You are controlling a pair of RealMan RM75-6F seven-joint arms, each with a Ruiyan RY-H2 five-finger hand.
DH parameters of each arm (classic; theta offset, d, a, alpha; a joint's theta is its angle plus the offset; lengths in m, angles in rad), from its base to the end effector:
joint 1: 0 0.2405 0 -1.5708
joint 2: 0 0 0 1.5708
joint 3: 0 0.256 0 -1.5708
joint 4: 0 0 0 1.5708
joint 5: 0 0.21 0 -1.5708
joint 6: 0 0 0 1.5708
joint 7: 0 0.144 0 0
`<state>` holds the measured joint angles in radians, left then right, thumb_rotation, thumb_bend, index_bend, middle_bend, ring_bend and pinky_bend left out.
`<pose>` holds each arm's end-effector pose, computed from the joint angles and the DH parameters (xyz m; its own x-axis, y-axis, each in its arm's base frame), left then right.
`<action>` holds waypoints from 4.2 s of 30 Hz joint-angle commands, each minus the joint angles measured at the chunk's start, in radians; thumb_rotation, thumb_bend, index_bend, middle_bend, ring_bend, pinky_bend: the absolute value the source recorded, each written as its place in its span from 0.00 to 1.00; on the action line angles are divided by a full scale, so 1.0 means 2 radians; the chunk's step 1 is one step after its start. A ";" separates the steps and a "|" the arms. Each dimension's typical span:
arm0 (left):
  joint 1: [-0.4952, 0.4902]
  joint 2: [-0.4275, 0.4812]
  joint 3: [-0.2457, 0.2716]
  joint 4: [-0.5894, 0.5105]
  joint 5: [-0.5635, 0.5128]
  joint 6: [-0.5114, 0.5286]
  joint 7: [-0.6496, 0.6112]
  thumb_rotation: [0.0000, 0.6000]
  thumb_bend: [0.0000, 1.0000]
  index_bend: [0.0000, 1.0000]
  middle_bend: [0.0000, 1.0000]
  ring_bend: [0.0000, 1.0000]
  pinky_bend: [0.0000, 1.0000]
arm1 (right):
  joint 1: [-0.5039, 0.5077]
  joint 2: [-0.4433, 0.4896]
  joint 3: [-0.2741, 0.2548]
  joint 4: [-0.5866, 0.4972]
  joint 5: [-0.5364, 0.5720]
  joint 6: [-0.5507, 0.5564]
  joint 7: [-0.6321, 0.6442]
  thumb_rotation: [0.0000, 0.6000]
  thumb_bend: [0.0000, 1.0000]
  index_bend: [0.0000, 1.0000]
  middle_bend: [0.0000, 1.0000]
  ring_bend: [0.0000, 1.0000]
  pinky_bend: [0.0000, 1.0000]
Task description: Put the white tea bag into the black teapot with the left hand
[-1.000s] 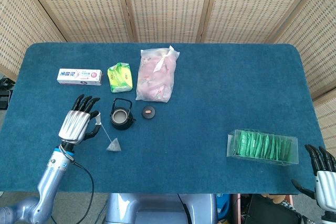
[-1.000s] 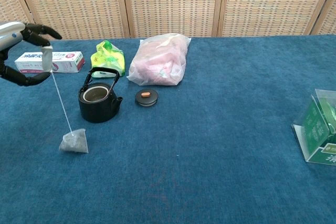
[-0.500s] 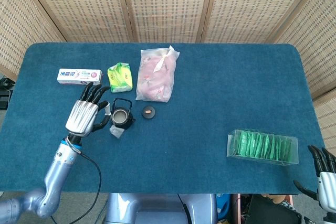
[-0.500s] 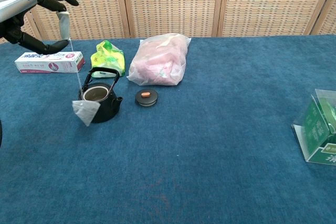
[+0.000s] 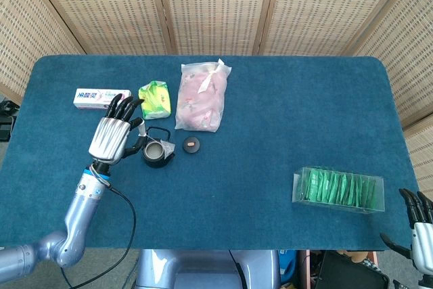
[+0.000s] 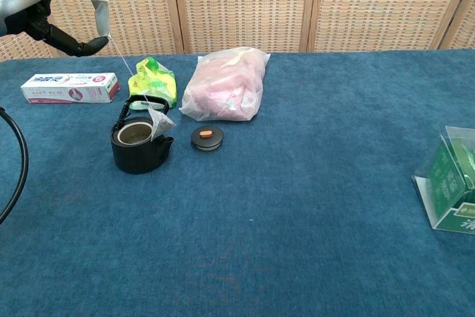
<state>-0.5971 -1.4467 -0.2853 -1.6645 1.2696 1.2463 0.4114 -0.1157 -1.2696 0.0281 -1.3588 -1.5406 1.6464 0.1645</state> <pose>-0.1339 0.3303 0.0644 0.3469 -0.0781 0.9346 0.8780 -0.3234 -0.3530 -0.3597 -0.1081 0.1490 0.3516 0.0672 0.9337 -0.9312 0.1271 0.3416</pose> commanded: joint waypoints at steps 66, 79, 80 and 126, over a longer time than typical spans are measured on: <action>0.064 0.039 0.120 -0.043 -0.020 0.016 0.136 1.00 0.47 0.06 0.17 0.16 0.00 | 0.003 0.002 0.001 -0.006 -0.001 -0.006 -0.006 1.00 0.01 0.12 0.21 0.08 0.16; 0.064 0.041 0.116 -0.049 -0.022 0.014 0.143 1.00 0.32 0.00 0.17 0.19 0.00 | 0.004 0.002 0.002 -0.007 0.000 -0.007 -0.008 1.00 0.01 0.12 0.21 0.08 0.16; 0.064 0.041 0.116 -0.049 -0.022 0.014 0.143 1.00 0.32 0.00 0.17 0.19 0.00 | 0.003 0.002 0.002 -0.007 0.000 -0.007 -0.008 1.00 0.01 0.12 0.21 0.08 0.16; -0.112 0.076 0.117 -0.120 -0.331 -0.136 0.285 1.00 0.93 0.00 0.81 0.68 0.64 | 0.000 0.002 0.002 -0.003 0.007 -0.009 -0.002 1.00 0.01 0.12 0.21 0.08 0.16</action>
<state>-0.8112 -1.2903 -0.0580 -1.9083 0.6195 0.9782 0.9832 -0.1164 -1.2663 0.0313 -1.3641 -1.5259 1.6285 0.1604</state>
